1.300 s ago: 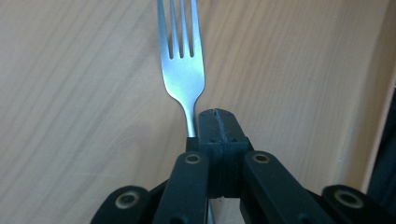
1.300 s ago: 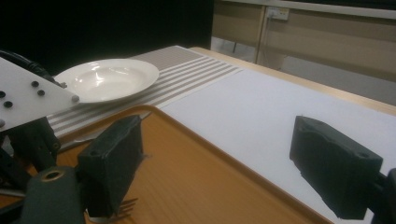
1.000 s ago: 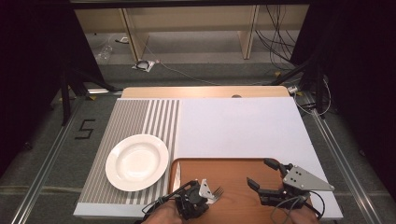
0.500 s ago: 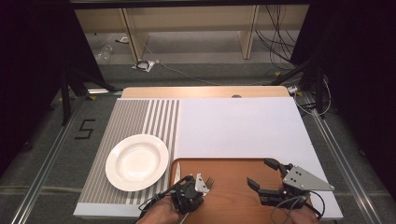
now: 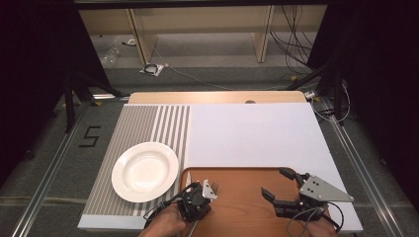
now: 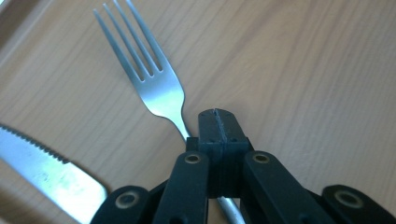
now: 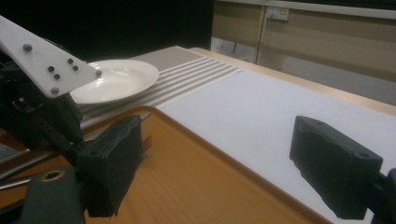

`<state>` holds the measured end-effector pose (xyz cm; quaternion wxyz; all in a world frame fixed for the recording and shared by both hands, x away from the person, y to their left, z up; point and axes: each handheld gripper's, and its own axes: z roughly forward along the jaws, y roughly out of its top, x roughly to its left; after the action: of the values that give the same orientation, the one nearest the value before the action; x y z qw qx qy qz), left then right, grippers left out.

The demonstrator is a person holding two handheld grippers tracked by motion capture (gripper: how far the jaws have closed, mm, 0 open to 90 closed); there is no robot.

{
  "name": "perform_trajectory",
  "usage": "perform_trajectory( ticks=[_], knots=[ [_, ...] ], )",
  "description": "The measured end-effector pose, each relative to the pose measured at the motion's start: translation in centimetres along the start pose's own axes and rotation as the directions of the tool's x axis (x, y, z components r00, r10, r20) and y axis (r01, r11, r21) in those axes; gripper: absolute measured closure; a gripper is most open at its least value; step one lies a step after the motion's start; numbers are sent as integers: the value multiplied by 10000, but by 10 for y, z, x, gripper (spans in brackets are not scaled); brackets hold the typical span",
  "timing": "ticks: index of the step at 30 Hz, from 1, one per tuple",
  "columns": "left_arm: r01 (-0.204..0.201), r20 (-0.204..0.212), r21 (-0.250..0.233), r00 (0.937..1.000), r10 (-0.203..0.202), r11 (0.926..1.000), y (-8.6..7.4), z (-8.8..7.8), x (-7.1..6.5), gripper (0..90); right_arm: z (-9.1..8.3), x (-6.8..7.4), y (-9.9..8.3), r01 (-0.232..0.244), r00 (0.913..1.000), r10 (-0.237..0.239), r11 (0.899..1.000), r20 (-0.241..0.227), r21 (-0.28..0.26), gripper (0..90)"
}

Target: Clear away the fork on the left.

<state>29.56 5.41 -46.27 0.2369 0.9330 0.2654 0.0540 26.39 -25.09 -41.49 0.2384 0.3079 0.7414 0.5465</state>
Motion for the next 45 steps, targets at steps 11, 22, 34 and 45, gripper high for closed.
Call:
perform_trajectory(
  ticks=[11,22,34,45],
  knots=[
    [193,-98,269,9998,-191,9995,-4,-2,13,892,0,0,0,2,10000,-2,10000,12,5,184],
    [354,-173,348,9992,-348,9988,-6,-3,21,892,0,0,0,7,10000,-7,10000,15,6,184],
    [562,-194,349,9983,-555,9978,-9,-5,27,891,0,0,0,18,10000,-18,10000,8,25,184],
    [501,-104,227,9987,-498,9985,-9,-8,26,811,-1,0,0,23,10000,-23,10000,14,42,184]
  ],
)
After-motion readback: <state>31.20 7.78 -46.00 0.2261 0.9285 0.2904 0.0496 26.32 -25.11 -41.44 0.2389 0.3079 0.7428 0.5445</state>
